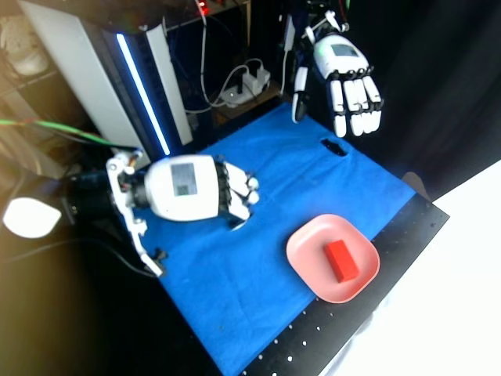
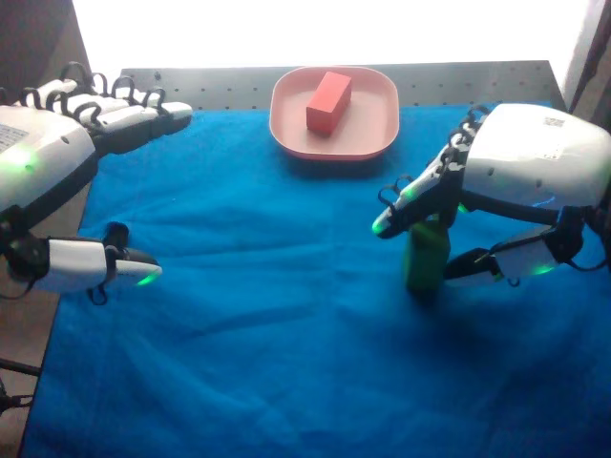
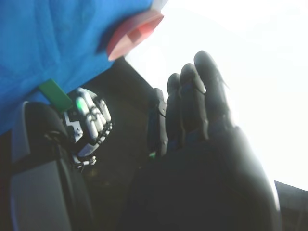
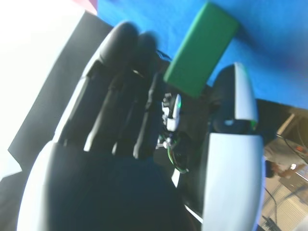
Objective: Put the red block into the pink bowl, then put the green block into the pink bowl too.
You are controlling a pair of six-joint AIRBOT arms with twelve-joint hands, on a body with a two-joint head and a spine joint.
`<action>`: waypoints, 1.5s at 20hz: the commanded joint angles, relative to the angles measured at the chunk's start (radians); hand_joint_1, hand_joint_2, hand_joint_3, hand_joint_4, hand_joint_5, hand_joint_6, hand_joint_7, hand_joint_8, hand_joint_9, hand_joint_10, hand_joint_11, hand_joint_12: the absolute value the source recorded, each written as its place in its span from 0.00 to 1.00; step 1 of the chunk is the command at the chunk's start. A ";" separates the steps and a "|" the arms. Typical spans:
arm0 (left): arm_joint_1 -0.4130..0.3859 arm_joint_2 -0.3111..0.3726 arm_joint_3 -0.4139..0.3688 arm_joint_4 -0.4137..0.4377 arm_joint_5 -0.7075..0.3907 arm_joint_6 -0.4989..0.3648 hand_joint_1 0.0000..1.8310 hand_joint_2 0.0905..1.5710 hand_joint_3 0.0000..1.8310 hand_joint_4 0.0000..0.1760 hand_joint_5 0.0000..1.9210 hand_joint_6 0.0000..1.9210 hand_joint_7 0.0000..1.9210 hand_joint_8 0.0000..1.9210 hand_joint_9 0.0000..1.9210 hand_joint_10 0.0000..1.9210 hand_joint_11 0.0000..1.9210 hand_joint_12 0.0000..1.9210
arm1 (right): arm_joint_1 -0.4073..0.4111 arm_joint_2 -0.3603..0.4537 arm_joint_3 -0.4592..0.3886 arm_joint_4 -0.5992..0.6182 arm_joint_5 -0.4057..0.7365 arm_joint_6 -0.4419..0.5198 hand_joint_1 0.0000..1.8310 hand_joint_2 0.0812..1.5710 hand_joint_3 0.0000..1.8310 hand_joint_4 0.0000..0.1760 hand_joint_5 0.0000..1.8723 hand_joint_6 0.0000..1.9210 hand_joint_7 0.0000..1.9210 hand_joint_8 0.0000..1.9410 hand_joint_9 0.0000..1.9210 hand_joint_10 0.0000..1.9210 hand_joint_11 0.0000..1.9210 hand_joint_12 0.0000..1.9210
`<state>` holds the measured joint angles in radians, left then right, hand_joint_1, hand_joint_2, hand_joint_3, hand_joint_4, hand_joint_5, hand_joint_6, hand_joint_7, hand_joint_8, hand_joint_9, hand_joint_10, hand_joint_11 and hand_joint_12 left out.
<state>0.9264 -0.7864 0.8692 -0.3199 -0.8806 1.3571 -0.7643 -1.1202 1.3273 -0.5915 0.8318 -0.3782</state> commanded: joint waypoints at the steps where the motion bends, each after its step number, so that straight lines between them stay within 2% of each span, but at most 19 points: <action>1: -0.010 0.002 0.000 0.006 -0.133 -0.003 0.52 0.51 0.00 0.48 0.13 0.00 0.12 0.00 0.11 0.00 0.00 0.32 | 0.017 -0.005 0.001 0.041 0.100 0.001 0.70 0.67 0.00 0.00 0.54 0.36 0.57 0.50 0.64 0.37 0.61 0.66; 2: -0.009 0.003 -0.001 0.002 -0.137 -0.003 0.52 0.51 0.00 0.48 0.13 0.00 0.12 0.00 0.11 0.00 0.00 0.32 | 0.017 -0.005 0.002 0.041 0.098 0.001 0.70 0.67 0.00 0.00 0.54 0.36 0.57 0.50 0.64 0.37 0.61 0.66; 3: -0.005 0.006 -0.002 -0.003 -0.144 -0.003 0.54 0.51 0.00 0.37 0.14 0.00 0.12 0.00 0.10 0.00 0.00 0.27 | 0.017 -0.005 0.006 0.042 0.093 0.001 0.70 0.69 0.00 0.00 0.55 0.35 0.50 0.65 0.63 0.62 0.64 0.77; 5: -0.001 0.007 -0.003 -0.009 -0.148 -0.003 0.54 0.51 0.00 0.36 0.14 0.00 0.12 0.00 0.11 0.00 0.00 0.31 | 0.017 -0.005 0.013 0.049 0.089 0.001 0.69 0.71 0.00 0.00 0.56 0.34 0.47 0.70 0.60 0.65 0.62 0.77; 8: 0.002 0.007 -0.004 -0.012 -0.149 -0.003 0.54 0.52 0.00 0.39 0.13 0.00 0.12 0.00 0.10 0.00 0.00 0.27 | 0.017 -0.005 0.018 0.061 0.088 0.001 0.75 0.69 0.00 0.00 0.50 0.47 0.47 0.51 0.54 0.60 0.55 0.63; 9: 0.002 0.007 -0.004 -0.014 -0.149 -0.003 0.54 0.52 0.00 0.35 0.14 0.00 0.12 0.00 0.10 0.00 0.00 0.29 | 0.017 -0.005 0.020 0.067 0.088 0.001 0.70 0.71 0.00 0.00 0.56 0.36 0.44 0.70 0.53 0.73 0.58 0.82; 11: 0.006 0.007 -0.005 -0.018 -0.149 -0.004 0.54 0.51 0.00 0.34 0.14 0.00 0.13 0.00 0.13 0.00 0.00 0.45 | 0.020 -0.005 0.029 0.090 0.088 0.001 0.67 0.75 0.00 0.00 0.50 0.41 0.38 0.83 0.51 0.93 0.58 0.97; 13: 0.009 0.007 -0.005 -0.022 -0.150 -0.004 0.54 0.51 0.00 0.42 0.14 0.00 0.12 0.00 0.13 0.00 0.00 0.48 | 0.027 -0.005 0.039 0.108 0.088 0.001 0.68 0.74 0.00 0.00 0.52 0.38 0.40 0.81 0.49 0.91 0.54 0.96; 14: 0.012 0.007 -0.005 -0.025 -0.152 -0.004 0.54 0.51 0.00 0.39 0.14 0.00 0.12 0.00 0.13 0.00 0.00 0.49 | 0.037 -0.005 0.048 0.124 0.088 0.001 0.69 0.70 0.00 0.00 0.56 0.34 0.48 0.68 0.40 0.75 0.28 0.95; 16: 0.015 0.006 -0.005 -0.028 -0.155 -0.004 0.54 0.51 0.00 0.29 0.14 0.00 0.13 0.00 0.13 0.00 0.00 0.47 | 0.068 -0.008 0.068 0.152 0.088 0.001 0.74 0.68 0.00 0.00 0.56 0.36 0.54 0.53 0.46 0.67 0.32 0.71; 17: 0.017 0.004 -0.005 -0.031 -0.156 -0.004 0.54 0.50 0.00 0.30 0.14 0.00 0.13 0.00 0.13 0.00 0.00 0.45 | 0.086 -0.017 0.084 0.169 0.088 0.001 0.66 0.69 0.00 0.00 0.54 0.46 0.49 0.66 0.48 0.81 0.44 0.89; 18: 0.019 0.004 -0.005 -0.034 -0.157 -0.004 0.54 0.50 0.00 0.31 0.14 0.00 0.13 0.00 0.13 0.00 0.00 0.44 | 0.109 -0.033 0.107 0.182 0.088 0.001 0.69 0.69 0.00 0.00 0.55 0.38 0.51 0.64 0.48 0.75 0.42 0.90; 19: 0.020 0.003 -0.005 -0.035 -0.158 -0.004 0.54 0.51 0.00 0.29 0.14 0.00 0.13 0.00 0.14 0.00 0.00 0.47 | 0.126 -0.050 0.126 0.190 0.088 0.001 0.74 0.68 0.00 0.00 0.51 0.48 0.57 0.40 0.49 0.66 0.37 0.77; 21: 0.022 0.002 -0.005 -0.035 -0.159 -0.004 0.54 0.50 0.00 0.26 0.15 0.00 0.14 0.00 0.14 0.00 0.00 0.46 | 0.165 -0.088 0.174 0.217 0.087 0.001 0.70 0.67 0.00 0.00 0.54 0.53 0.61 0.30 0.42 0.46 0.08 0.79; 22: 0.022 0.002 -0.005 -0.035 -0.159 -0.004 0.53 0.50 0.00 0.26 0.15 0.00 0.14 0.00 0.15 0.00 0.00 0.44 | 0.187 -0.108 0.195 0.224 0.077 0.001 0.69 0.65 0.00 0.00 0.61 0.37 0.59 0.40 0.49 0.49 0.27 0.81; 25: 0.022 0.001 -0.004 -0.035 -0.159 -0.004 0.53 0.50 0.00 0.20 0.14 0.00 0.13 0.00 0.14 0.00 0.00 0.38 | 0.262 -0.186 0.275 0.231 0.011 0.001 0.77 0.62 0.00 0.00 0.60 0.34 0.70 0.13 0.60 0.47 0.47 0.50; 26: 0.022 0.000 -0.003 -0.035 -0.158 -0.004 0.53 0.50 0.00 0.18 0.15 0.00 0.14 0.00 0.14 0.00 0.00 0.38 | 0.272 -0.205 0.294 0.243 -0.004 0.001 0.77 0.63 0.00 0.00 0.59 0.40 0.67 0.19 0.57 0.47 0.39 0.50; 29: 0.022 -0.007 0.002 -0.035 -0.154 -0.004 0.52 0.50 0.00 0.19 0.15 0.00 0.14 0.00 0.14 0.00 0.00 0.36 | 0.305 -0.282 0.371 0.277 -0.066 0.001 0.77 0.63 0.00 0.00 0.60 0.35 0.64 0.28 0.58 0.47 0.47 0.50; 30: 0.022 -0.009 0.003 -0.034 -0.153 -0.004 0.52 0.50 0.00 0.16 0.15 0.00 0.14 0.00 0.14 0.00 0.00 0.36 | 0.312 -0.303 0.396 0.284 -0.094 0.001 0.76 0.65 0.00 0.00 0.57 0.41 0.66 0.26 0.51 0.53 0.32 0.59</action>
<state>0.9535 -0.7952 0.8661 -0.3660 -0.9169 1.3567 -0.4751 -1.4258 1.7161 -0.3542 0.6521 -0.3794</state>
